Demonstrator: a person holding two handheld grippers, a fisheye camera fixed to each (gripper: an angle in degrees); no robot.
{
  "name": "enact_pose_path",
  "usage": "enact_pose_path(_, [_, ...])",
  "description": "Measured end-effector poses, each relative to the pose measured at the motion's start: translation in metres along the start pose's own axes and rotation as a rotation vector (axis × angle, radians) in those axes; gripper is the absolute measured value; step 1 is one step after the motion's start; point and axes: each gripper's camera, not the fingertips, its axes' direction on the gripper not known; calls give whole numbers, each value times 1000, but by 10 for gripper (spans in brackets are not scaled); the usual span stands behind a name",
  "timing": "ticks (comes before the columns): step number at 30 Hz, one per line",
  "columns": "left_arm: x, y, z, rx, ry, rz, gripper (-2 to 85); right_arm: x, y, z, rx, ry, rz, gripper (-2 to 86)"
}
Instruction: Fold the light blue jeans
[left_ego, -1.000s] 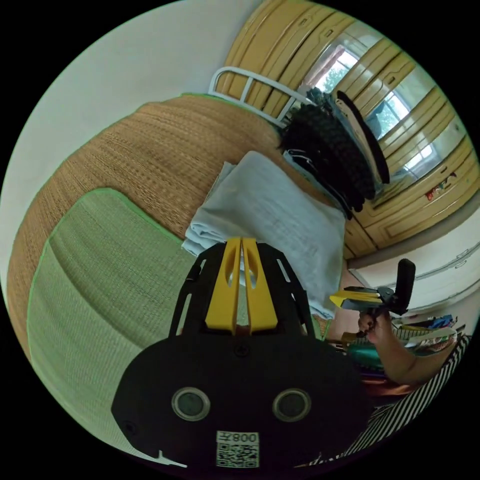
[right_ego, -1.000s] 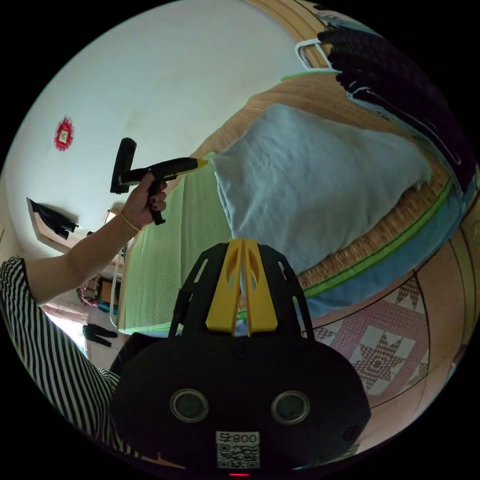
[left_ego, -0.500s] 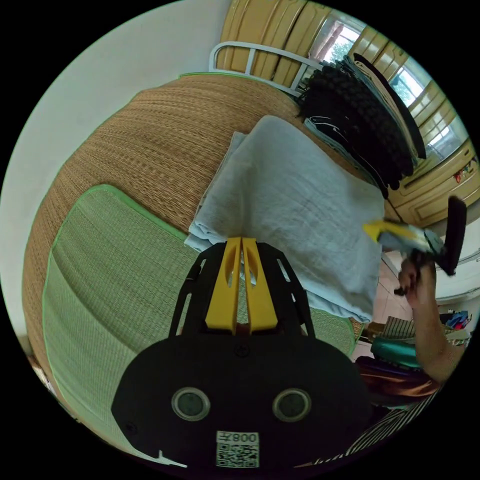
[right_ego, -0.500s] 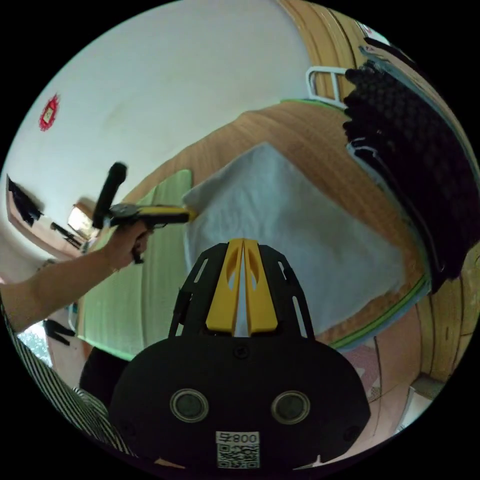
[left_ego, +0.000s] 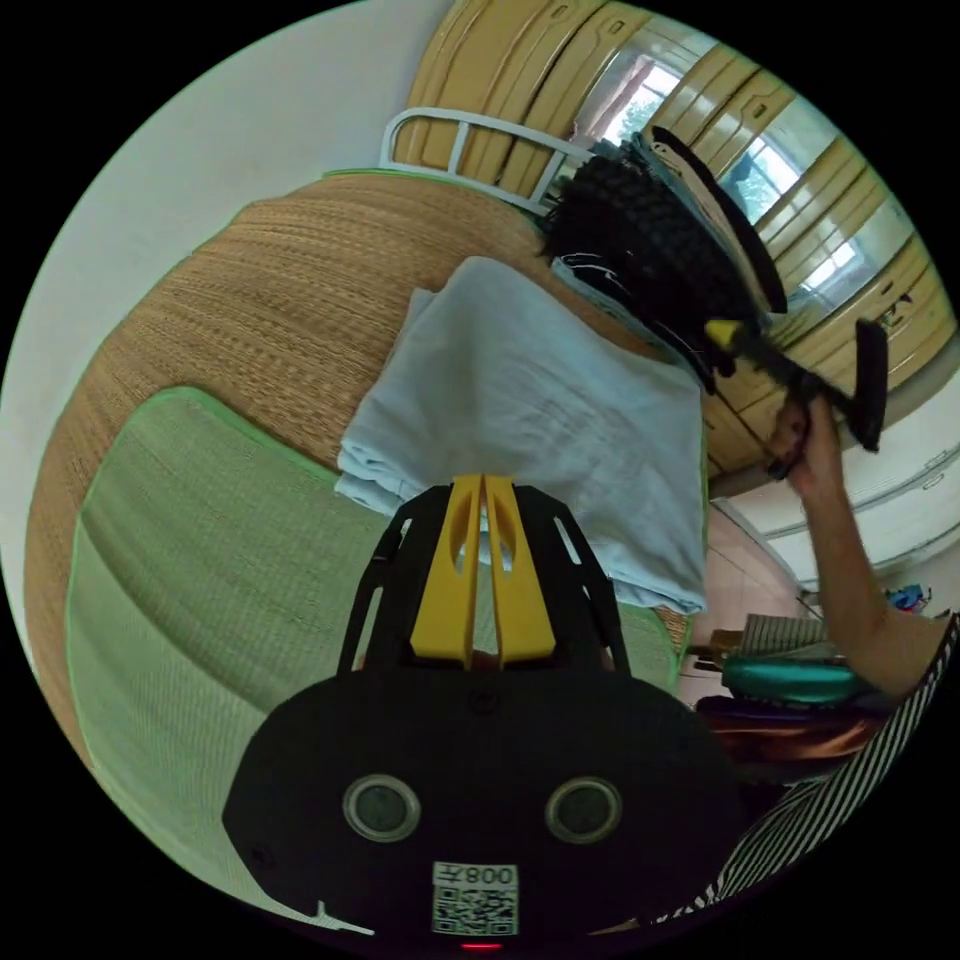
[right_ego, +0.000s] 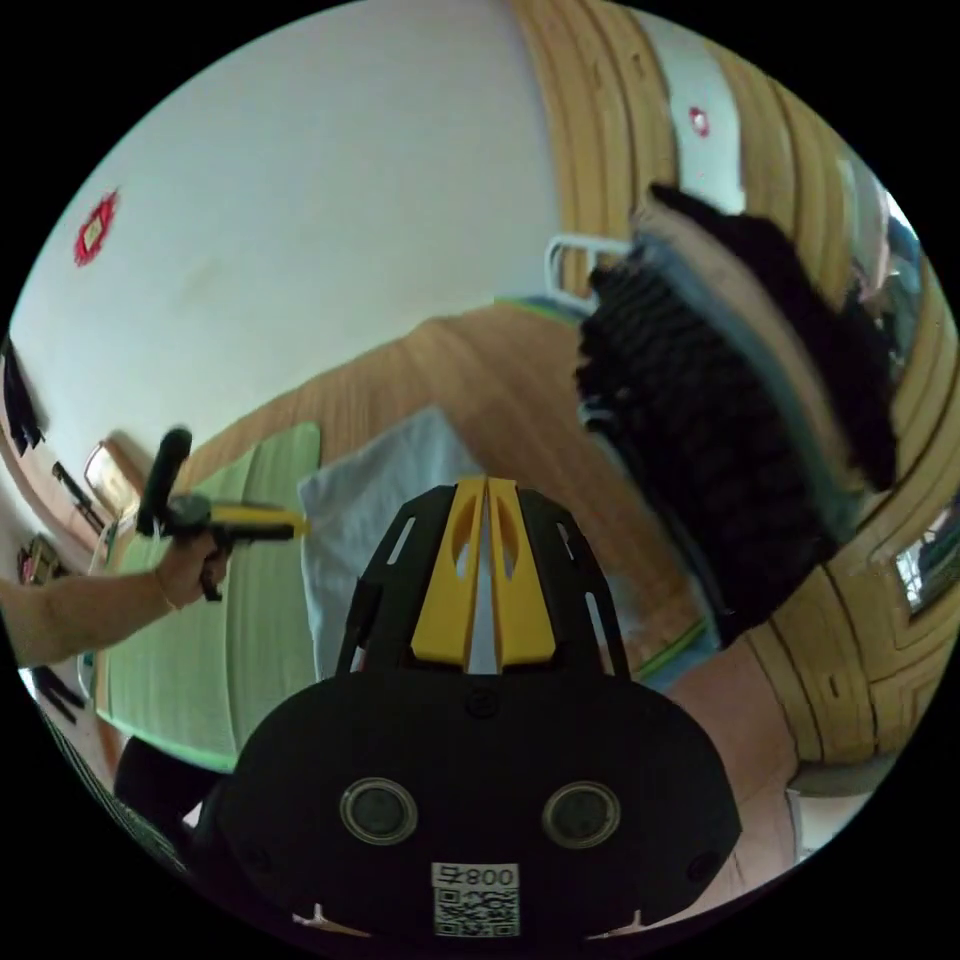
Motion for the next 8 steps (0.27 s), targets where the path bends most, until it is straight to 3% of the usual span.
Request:
enact_pose_path(4, [2, 22, 4, -50, -73, -33, 1, 38, -52, -62, 157, 149, 43, 69])
enact_pose_path(8, [-3, 29, 8, -102, -44, -86, 1, 72, -91, -85, 166, 267, 134, 98])
